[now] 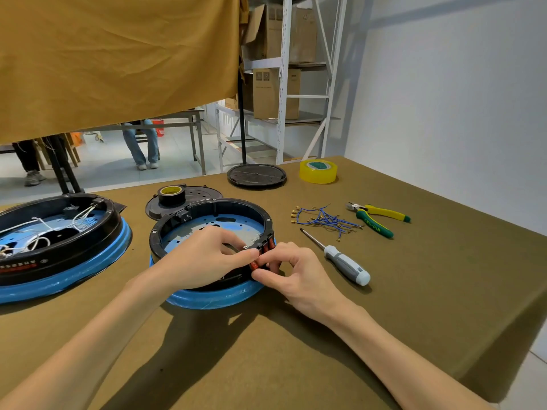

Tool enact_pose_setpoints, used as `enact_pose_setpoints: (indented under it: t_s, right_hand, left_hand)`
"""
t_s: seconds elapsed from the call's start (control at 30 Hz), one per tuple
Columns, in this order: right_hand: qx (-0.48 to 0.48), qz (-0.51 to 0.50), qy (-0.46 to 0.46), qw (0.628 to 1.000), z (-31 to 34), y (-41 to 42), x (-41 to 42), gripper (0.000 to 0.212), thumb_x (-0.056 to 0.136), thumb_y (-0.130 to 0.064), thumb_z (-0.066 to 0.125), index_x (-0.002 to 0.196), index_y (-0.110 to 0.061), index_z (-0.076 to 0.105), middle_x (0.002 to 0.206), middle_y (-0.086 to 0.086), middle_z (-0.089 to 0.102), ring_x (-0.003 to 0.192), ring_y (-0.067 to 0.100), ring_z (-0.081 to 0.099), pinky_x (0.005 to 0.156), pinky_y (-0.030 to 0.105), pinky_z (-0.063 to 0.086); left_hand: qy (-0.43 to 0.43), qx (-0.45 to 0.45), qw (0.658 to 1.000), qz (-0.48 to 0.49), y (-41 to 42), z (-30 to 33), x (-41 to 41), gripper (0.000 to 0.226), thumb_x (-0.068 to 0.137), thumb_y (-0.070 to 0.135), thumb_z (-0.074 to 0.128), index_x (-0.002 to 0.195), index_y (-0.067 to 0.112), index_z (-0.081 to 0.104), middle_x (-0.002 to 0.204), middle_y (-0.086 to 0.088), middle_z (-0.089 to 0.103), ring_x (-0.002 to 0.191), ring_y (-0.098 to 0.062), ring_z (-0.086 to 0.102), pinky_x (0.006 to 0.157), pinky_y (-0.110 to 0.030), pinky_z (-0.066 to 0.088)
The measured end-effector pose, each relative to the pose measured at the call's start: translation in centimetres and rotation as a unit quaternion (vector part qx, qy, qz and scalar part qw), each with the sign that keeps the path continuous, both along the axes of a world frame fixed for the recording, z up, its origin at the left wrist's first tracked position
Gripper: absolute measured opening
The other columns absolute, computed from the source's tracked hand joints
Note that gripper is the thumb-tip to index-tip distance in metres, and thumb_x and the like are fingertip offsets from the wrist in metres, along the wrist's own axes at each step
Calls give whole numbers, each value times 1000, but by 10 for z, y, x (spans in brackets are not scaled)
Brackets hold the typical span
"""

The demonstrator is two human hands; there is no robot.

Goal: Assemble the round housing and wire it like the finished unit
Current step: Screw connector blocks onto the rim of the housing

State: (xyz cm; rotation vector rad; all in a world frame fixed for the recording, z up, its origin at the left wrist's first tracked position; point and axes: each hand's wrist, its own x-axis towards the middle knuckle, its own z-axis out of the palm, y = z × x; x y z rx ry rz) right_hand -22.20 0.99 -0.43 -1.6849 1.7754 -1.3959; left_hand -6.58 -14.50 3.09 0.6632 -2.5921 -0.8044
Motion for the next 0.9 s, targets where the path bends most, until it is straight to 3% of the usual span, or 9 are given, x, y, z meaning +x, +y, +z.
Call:
enact_pose_setpoints:
  t_s: [0.1,0.3,0.37,0.6,0.9]
  right_hand:
    - [-11,-2,10,1000,-1,1,2,16,92,-30,75,107,-29,79,84,-7,64,92,12,53,83,34,46]
    - [8,-10,44,999,-1,2,4,14,94,-33,72,107,-29,77,86,-12,63,95,8,54,84,29,46]
    - [19,-8,53,998,0,2,4,16,92,-35,74,106,-29,77,87,-12,63,94,7,54,82,27,45]
    - [41,4,42,998,9,3,2,18,92,-32,75,108,-29,79,93,-10,67,94,10,53,81,39,50]
    - [84,-25,74,993,9,5,12,21,98,-34,66,116,-28,74,94,-10,60,98,8,48,86,30,44]
  left_hand:
    - [-12,4,1000,-6,-2,2,1,37,87,64,61,108,36,73,68,41,62,80,21,63,59,-2,48]
    - [-19,-32,999,10,0,1,2,37,88,68,59,108,39,70,85,25,72,80,20,63,59,-5,50]
    - [-10,-32,999,11,2,1,3,35,88,66,60,109,39,71,85,27,70,82,21,62,58,-4,48]
    - [4,-29,1000,1,5,2,1,39,90,63,59,113,35,73,86,32,66,84,21,62,59,-1,47]
    - [-7,-24,1000,0,6,3,2,39,91,60,60,116,33,72,87,29,67,84,20,63,60,-1,48]
